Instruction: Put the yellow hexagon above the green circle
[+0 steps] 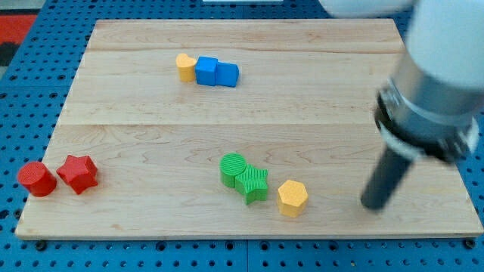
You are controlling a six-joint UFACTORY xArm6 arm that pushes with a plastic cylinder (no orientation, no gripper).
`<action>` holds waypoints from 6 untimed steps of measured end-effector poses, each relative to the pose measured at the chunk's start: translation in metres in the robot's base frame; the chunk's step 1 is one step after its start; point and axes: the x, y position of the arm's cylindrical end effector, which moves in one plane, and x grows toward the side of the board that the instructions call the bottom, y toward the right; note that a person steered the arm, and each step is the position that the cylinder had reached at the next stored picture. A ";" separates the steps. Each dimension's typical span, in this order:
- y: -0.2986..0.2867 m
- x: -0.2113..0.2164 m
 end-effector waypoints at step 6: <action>-0.196 -0.137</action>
